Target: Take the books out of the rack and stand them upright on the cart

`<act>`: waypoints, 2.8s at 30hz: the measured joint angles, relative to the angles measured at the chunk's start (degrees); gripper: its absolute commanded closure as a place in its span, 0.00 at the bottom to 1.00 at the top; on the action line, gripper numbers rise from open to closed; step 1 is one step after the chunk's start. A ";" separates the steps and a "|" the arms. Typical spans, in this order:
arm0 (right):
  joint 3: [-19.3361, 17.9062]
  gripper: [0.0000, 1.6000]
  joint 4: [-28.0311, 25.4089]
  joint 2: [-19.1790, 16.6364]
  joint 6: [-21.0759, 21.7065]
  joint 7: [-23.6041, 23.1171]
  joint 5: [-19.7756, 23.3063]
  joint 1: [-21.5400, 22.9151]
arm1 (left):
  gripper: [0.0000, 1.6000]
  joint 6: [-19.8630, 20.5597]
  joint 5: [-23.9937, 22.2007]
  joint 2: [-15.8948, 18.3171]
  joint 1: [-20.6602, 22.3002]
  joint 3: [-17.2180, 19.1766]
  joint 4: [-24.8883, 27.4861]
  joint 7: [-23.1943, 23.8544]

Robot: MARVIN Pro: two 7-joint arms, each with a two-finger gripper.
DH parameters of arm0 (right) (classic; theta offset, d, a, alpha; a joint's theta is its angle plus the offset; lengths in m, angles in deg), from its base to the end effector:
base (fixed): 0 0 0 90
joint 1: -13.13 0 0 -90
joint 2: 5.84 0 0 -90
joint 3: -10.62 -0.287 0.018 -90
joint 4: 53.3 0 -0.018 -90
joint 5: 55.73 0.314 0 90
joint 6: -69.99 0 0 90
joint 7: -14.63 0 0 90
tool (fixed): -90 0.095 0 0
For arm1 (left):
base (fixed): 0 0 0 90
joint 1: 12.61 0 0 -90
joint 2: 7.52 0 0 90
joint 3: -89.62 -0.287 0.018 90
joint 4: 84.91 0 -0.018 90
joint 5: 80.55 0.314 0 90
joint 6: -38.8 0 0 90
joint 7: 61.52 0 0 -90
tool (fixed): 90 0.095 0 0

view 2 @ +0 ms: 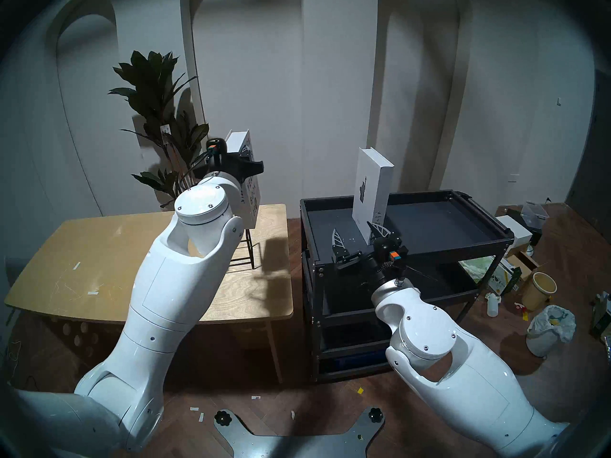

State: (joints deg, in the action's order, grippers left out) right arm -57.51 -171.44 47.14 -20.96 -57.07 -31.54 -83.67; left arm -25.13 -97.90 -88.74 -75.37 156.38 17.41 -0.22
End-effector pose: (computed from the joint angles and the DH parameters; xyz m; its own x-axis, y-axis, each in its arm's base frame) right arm 0.3479 0.0214 -0.2114 -0.1441 0.0437 0.9886 0.2483 -0.9655 0.0788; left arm 0.4791 -0.0900 -0.0752 -0.1365 0.0050 0.9906 0.0189 -0.9998 0.0076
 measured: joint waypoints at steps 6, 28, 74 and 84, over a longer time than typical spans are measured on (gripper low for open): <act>1.97 0.00 3.24 3.41 -0.39 -1.41 -1.52 3.54 | 1.00 2.59 0.65 -1.79 2.31 -2.85 -1.13 -0.32; 9.42 0.00 15.62 16.86 -0.38 -2.78 -4.80 16.25 | 1.00 7.10 2.00 -11.94 11.87 -8.42 -12.26 -4.84; 12.88 0.00 53.50 35.76 -19.33 5.40 -12.53 36.81 | 1.00 7.06 0.39 -16.88 17.31 -14.89 -22.73 -17.45; 12.21 0.00 56.39 37.26 -23.47 6.20 -10.43 38.05 | 1.00 5.36 0.41 -14.79 18.17 -18.49 -26.32 -17.44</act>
State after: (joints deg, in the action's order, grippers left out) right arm -45.30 -115.05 84.40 -44.42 -50.88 -41.97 -45.61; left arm -19.77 -97.50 -103.53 -57.20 137.89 -8.91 -17.66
